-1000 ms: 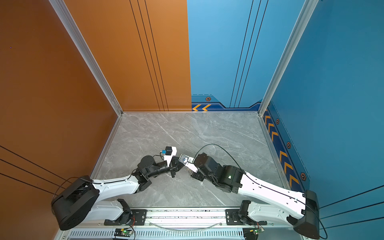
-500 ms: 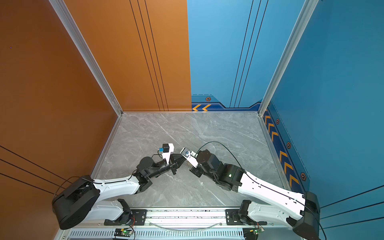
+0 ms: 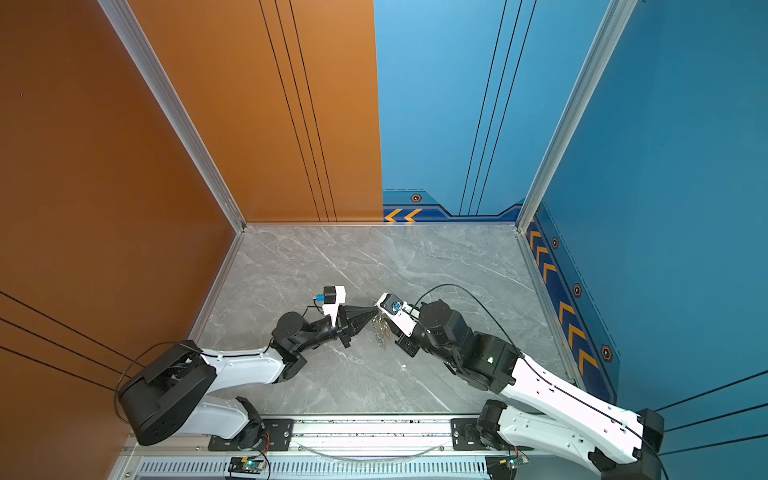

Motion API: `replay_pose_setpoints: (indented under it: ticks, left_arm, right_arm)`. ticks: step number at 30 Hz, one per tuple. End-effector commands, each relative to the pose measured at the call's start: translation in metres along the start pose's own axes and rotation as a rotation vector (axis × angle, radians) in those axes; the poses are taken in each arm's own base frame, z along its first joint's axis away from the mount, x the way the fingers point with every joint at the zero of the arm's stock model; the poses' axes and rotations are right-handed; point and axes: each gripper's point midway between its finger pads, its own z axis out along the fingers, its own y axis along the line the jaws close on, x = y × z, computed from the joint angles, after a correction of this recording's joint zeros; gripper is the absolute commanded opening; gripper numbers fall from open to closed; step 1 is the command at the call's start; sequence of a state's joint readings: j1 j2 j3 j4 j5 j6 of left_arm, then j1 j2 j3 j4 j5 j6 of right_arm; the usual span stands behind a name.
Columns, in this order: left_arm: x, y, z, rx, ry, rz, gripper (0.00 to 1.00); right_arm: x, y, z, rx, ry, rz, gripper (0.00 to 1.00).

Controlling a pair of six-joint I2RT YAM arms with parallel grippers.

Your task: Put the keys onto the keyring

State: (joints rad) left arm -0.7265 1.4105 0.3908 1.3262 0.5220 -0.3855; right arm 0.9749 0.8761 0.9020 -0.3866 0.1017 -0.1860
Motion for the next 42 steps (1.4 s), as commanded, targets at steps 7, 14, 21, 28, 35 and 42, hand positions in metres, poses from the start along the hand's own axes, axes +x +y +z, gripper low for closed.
replay_pose_setpoints:
  ticks: [7,14,21,28,35,42]
  left_arm:
    - [-0.010,-0.037,-0.005,0.182,-0.021,0.113,0.00]
    - [-0.003,-0.052,-0.006,0.257,0.006,0.133,0.00]
    - [0.001,-0.058,-0.005,0.298,0.024,0.132,0.00]
    - [0.004,-0.065,-0.005,0.333,0.035,0.132,0.00]
    - [0.006,-0.071,-0.006,0.359,0.040,0.143,0.00]
    - [0.014,-0.076,-0.009,0.390,0.056,0.170,0.00]
  right_arm:
    - [0.012,0.008,0.001,-0.134,0.063,0.028,0.25]
    - [0.012,0.019,0.003,-0.198,0.060,0.012,0.23]
    - [0.016,0.027,0.005,-0.235,0.079,0.009,0.14]
    - [0.019,0.035,0.007,-0.271,0.094,0.005,0.09]
    - [0.021,0.043,0.005,-0.314,0.095,0.003,0.06]
    - [0.021,0.055,0.000,-0.367,0.081,-0.028,0.08]
